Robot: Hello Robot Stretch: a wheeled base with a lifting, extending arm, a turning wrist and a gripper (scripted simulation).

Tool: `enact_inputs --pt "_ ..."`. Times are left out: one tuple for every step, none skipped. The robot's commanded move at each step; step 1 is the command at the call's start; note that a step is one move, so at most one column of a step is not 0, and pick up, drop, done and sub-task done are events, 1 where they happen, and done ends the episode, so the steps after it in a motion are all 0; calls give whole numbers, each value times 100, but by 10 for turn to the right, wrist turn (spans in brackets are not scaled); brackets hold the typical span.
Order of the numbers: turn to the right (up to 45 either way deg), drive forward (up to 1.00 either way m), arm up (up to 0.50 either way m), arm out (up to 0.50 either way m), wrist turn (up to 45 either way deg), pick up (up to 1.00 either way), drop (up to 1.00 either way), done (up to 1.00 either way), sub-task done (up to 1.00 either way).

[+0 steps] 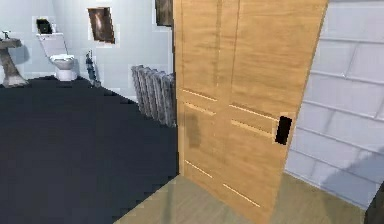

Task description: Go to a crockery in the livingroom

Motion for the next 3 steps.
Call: enact_inputs --pt "-450 0 0 0 0 0 0 0 0" --pt "-60 0 0 0 0 0 0 0 0" --pt "0 100 0 0 0 0 0 0 0"
